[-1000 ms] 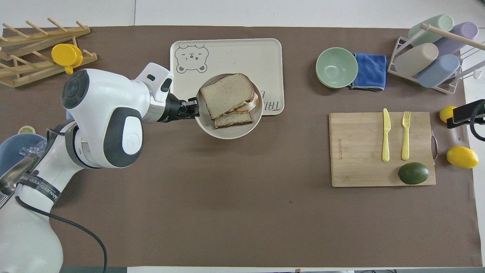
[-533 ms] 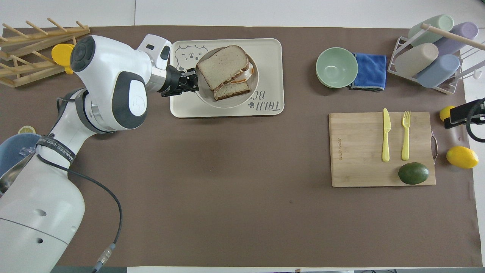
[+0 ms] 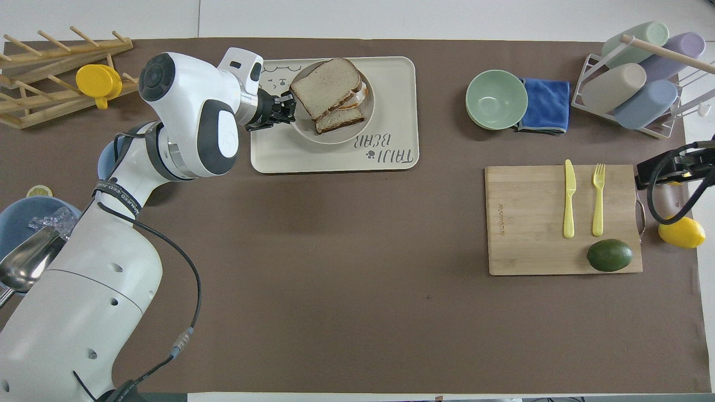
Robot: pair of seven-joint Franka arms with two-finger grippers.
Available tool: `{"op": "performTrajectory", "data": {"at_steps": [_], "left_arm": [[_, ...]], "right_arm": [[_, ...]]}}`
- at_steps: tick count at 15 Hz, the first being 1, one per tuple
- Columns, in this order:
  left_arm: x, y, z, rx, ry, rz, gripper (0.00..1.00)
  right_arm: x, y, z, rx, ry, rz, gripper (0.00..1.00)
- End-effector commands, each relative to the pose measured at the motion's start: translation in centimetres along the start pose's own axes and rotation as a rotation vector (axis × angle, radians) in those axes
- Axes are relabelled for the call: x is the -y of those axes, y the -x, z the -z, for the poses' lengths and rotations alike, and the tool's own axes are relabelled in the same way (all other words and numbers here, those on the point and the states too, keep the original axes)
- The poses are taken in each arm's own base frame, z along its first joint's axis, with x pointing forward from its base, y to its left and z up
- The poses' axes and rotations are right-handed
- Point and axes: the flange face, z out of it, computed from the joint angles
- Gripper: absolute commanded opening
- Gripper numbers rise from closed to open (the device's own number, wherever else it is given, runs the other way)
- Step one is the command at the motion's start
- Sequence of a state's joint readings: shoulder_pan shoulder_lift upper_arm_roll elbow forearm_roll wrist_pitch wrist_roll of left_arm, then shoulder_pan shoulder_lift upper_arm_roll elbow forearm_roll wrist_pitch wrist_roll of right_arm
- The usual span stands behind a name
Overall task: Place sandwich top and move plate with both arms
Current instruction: 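Slide the plate with the left gripper onto the bear tray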
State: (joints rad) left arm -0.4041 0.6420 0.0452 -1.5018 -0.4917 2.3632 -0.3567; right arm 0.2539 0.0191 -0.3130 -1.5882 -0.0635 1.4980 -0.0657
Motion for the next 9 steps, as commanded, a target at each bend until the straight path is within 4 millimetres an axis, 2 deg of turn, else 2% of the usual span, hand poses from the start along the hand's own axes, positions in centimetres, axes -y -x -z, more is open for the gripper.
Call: {"op": "performTrajectory", "data": {"at_steps": [1,4,6,7,8,9], "left_arm": [[-0.05,0.75,-0.21,-0.029,-0.012,0.008,0.00],[0.56,0.81,-0.45,-0.023,-0.025,0.003,0.00],[0.60,1.17,-0.25,-0.014,-0.031,-0.004,0.59],[0.81,1.22,-0.33,-0.009,-0.036,-0.003,0.84],[0.64,1.35,-0.26,-0.001,-0.039,-0.007,0.99],[0.83,1.45,-0.27,0.019,-0.054,-0.012,1.00]], "right_arm": [[-0.32,0.53,0.59,-0.016,-0.024,0.012,1.00],[-0.13,0.27,0.74,-0.038,-0.025,0.004,1.00],[-0.09,-0.03,0.94,-0.066,-0.037,0.003,1.00],[0.00,-0.02,0.94,-0.065,-0.037,0.003,1.00],[0.02,-0.01,0.85,-0.062,-0.039,0.000,1.00],[0.01,0.05,0.91,-0.062,-0.048,-0.010,1.00]]}}
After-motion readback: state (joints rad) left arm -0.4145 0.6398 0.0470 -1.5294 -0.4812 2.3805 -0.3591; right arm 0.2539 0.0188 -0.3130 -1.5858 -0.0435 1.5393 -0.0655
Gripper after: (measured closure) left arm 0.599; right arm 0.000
